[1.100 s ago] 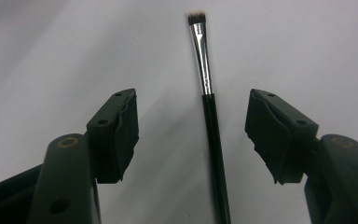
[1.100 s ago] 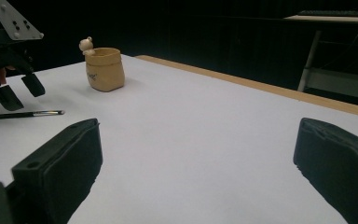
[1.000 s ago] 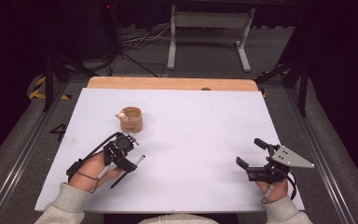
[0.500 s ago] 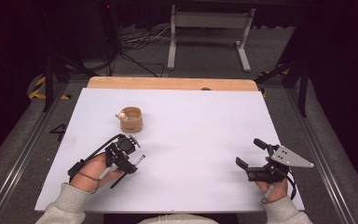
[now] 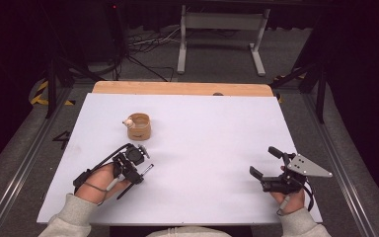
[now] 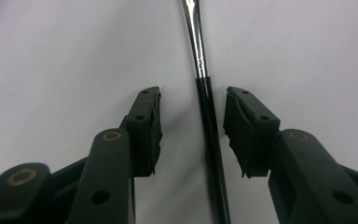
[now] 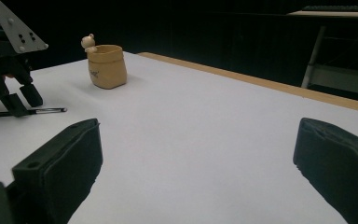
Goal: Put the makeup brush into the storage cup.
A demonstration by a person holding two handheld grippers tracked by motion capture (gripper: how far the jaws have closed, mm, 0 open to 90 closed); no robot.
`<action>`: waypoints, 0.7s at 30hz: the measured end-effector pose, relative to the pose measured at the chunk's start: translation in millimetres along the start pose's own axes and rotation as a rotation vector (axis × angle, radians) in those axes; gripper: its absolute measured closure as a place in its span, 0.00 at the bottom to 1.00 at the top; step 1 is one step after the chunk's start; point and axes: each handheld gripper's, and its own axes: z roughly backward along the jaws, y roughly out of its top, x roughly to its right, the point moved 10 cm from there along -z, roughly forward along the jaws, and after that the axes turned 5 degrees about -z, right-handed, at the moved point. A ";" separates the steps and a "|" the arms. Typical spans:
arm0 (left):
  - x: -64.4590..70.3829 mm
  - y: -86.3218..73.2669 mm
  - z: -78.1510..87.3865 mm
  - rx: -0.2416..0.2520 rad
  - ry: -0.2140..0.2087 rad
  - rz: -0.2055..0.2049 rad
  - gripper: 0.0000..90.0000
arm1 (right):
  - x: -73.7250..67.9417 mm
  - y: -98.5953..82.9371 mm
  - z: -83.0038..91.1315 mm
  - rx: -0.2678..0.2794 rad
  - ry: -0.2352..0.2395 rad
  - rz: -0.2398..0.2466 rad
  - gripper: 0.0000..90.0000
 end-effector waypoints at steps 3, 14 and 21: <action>-0.1 0.0 -0.1 -0.003 0.003 0.002 0.64 | 0.2 -0.2 0.0 -0.001 -0.001 -0.001 0.02; 0.1 -0.5 0.8 -0.015 0.019 0.000 0.86 | 0.3 -0.8 -0.3 -0.006 -0.002 0.004 0.02; 0.9 -1.4 1.0 -0.022 0.017 -0.012 0.92 | 0.2 -1.5 -0.7 -0.011 -0.002 0.004 0.02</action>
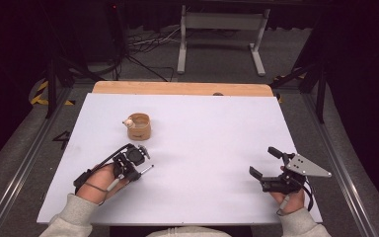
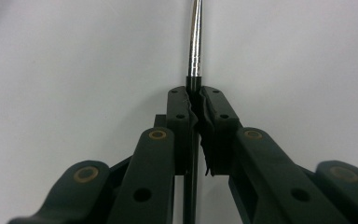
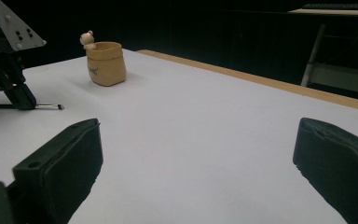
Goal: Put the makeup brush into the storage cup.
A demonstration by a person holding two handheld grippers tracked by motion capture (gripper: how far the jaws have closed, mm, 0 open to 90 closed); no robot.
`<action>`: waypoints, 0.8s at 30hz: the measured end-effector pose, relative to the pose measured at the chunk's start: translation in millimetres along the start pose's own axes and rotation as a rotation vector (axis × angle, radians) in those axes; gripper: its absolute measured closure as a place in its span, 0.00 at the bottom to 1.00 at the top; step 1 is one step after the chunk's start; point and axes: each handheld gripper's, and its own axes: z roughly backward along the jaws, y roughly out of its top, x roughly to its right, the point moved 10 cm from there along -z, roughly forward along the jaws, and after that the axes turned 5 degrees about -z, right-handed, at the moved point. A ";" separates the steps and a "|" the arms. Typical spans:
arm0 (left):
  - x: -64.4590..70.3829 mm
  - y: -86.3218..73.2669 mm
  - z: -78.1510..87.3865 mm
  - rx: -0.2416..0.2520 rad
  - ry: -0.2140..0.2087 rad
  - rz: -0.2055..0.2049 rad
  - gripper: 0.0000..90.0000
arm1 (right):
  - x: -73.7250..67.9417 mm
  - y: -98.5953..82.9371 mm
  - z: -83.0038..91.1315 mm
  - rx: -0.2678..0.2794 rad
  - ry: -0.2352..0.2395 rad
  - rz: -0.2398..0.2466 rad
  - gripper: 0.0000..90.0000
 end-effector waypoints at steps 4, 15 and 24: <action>-0.7 0.8 1.2 0.008 0.003 -0.005 0.92 | 0.3 -0.1 0.0 0.000 -0.002 0.001 0.02; -4.0 9.8 25.1 0.134 0.030 0.003 0.92 | -0.3 -0.5 -0.9 -0.002 -0.002 0.001 0.02; -4.5 17.8 43.1 0.237 0.057 -0.005 0.92 | -0.6 -1.4 -1.9 -0.005 -0.001 -0.002 0.02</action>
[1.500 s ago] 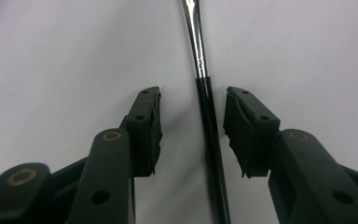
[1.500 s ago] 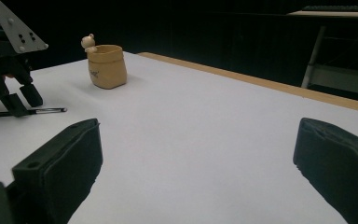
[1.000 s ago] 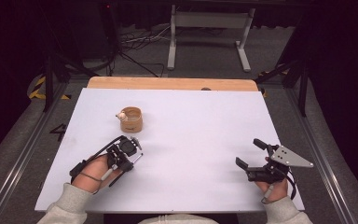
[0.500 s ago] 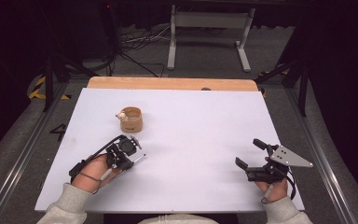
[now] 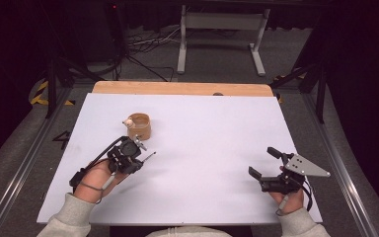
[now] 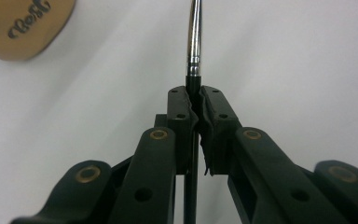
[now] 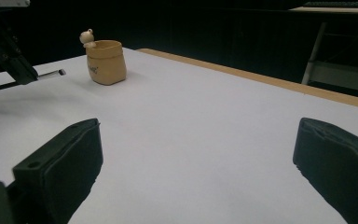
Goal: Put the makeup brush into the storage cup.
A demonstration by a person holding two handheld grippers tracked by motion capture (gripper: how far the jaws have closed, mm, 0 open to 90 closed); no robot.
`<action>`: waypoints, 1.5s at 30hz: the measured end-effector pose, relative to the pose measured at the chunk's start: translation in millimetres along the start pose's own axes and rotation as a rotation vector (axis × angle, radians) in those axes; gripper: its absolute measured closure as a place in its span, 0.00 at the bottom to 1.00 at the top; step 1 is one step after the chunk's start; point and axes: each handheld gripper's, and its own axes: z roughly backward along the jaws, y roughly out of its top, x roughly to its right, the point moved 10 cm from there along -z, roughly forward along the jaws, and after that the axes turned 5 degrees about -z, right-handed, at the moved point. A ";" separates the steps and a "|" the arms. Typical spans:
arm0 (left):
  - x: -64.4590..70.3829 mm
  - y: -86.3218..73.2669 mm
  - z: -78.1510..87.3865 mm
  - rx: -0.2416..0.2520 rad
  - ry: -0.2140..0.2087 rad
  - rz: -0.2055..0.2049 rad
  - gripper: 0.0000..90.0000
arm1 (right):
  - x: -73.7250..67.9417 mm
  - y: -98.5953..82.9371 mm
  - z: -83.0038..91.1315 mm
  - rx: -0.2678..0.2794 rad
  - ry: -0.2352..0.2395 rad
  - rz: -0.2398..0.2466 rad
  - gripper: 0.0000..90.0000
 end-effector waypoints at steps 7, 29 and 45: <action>-0.2 8.7 11.1 0.099 0.005 0.000 0.93 | -0.3 0.0 -0.1 0.001 0.002 0.000 0.02; -2.4 30.1 48.2 0.423 0.006 0.021 0.93 | -1.1 0.2 0.4 0.005 0.009 0.003 0.02; -8.8 37.1 67.2 0.603 0.057 0.020 0.93 | -3.8 2.3 0.5 0.031 0.023 0.010 0.01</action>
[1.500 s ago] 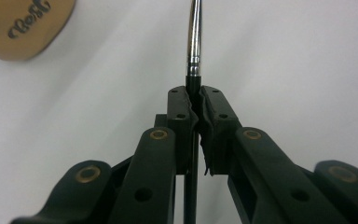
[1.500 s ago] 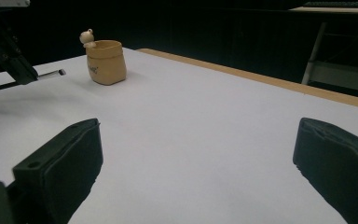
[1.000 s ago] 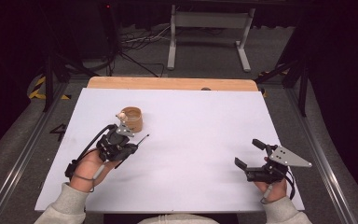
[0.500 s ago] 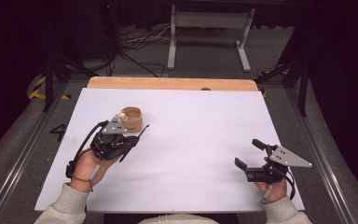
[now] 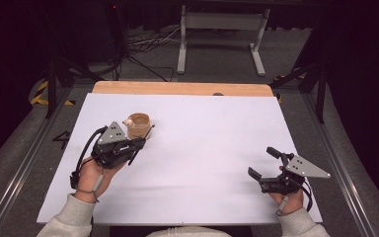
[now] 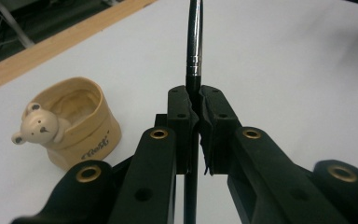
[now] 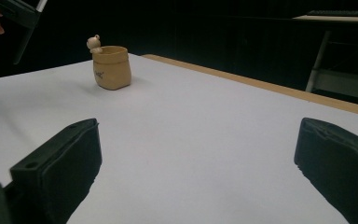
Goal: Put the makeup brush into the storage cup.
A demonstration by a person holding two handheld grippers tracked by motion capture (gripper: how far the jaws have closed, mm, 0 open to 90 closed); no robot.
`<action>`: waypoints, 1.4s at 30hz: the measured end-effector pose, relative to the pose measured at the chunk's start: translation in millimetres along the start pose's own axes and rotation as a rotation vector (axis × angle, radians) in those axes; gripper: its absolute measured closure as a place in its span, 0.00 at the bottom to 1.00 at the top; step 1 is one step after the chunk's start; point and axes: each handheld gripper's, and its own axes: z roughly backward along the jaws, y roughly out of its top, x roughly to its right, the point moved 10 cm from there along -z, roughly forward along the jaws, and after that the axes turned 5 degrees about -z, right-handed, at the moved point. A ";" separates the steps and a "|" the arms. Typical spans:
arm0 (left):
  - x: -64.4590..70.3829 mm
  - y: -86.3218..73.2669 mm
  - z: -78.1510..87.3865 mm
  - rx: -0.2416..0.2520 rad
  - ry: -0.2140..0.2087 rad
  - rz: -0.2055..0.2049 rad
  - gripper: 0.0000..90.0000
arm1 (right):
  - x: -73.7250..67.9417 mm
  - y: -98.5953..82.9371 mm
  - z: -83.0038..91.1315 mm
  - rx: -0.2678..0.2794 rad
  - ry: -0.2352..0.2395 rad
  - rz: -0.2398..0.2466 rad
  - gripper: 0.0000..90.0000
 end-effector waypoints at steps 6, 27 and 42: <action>-5.7 4.2 5.6 0.055 0.025 0.010 0.93 | -1.7 1.6 0.4 0.014 0.011 0.000 0.00; -28.1 31.1 7.3 0.306 0.041 0.096 0.93 | -2.3 2.2 0.3 0.022 0.021 0.003 0.00; -43.2 40.0 -7.5 0.384 0.104 0.067 0.93 | -1.7 1.3 -0.3 0.021 0.022 -0.002 0.00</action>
